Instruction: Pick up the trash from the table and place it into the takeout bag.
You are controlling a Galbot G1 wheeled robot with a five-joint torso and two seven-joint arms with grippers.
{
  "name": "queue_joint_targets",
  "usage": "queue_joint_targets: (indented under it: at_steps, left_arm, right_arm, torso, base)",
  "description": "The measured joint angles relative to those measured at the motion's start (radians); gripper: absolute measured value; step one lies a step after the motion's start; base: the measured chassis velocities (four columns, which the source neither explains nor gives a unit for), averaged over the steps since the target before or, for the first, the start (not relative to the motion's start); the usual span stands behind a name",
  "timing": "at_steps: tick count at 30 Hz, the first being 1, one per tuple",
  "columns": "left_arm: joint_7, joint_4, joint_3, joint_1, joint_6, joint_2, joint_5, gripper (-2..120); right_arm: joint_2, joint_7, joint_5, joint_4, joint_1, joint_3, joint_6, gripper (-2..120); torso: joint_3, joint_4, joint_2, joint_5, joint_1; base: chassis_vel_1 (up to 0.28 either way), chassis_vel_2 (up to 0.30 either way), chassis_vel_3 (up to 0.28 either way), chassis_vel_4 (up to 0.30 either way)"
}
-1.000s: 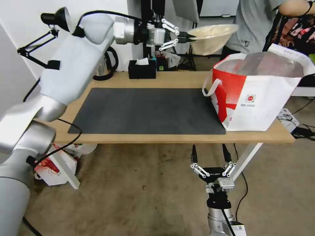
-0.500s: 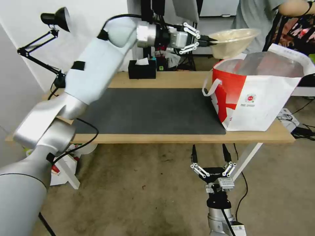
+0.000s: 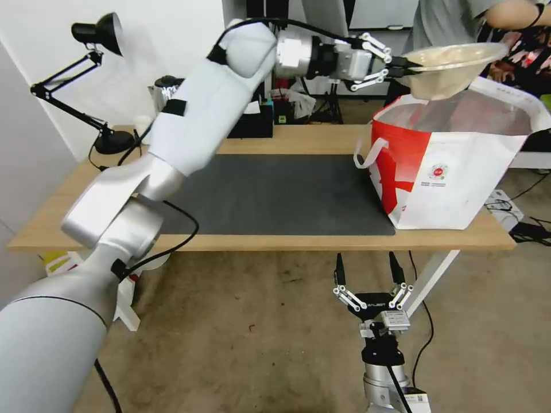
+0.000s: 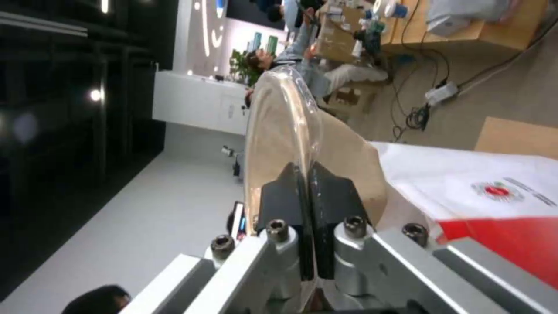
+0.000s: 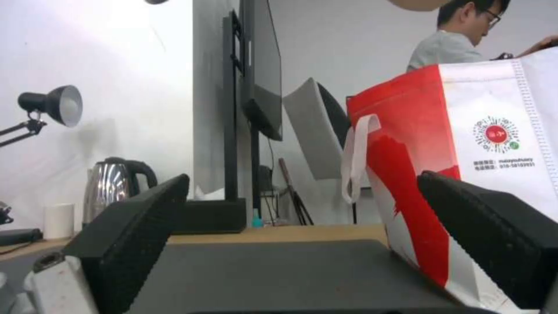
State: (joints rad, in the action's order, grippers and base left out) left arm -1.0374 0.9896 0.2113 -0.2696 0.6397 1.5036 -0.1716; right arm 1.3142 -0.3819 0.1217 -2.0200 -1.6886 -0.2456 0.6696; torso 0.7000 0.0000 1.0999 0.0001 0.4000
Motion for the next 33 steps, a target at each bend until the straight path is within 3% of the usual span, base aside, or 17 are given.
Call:
queue_joint_targets:
  at_steps: [2,8,18,26,33]
  left_arm:
    - [-0.002,-0.033,-0.009,0.001,0.014,0.043,0.028,0]
    - [-0.005,-0.074,-0.017,0.019,0.037,0.075,0.062,0]
    - [-0.010,-0.132,-0.039,0.045,0.073,0.077,0.113,0]
    - [-0.010,-0.240,-0.120,0.041,0.120,0.088,0.220,0]
    - [0.006,-0.255,-0.129,0.044,0.124,0.089,0.227,0]
  right_arm:
    - [0.000,0.000,0.000,0.000,0.000,0.000,0.000,100]
    - [0.000,0.000,0.000,0.000,0.000,0.000,0.000,100]
    - [0.000,0.000,0.000,0.000,0.000,0.000,0.000,100]
    - [0.000,0.000,0.000,0.000,0.000,0.000,0.000,100]
    - [0.000,0.000,0.000,0.000,0.000,0.000,0.000,100]
  torso:
    - [0.000,-0.0004,0.000,0.0002,0.000]
    - [0.000,-0.0001,0.000,-0.0001,0.000]
    - [0.000,0.0000,0.000,-0.0002,0.000]
    - [0.000,0.0000,0.000,-0.0001,0.000]
    - [0.000,0.0000,0.000,-0.0002,0.000]
  base:
    - [0.000,0.000,0.000,0.000]
    - [0.000,0.000,0.000,0.000]
    - [0.000,0.000,0.000,0.000]
    - [0.000,0.000,0.000,0.000]
    - [0.000,0.000,0.000,0.000]
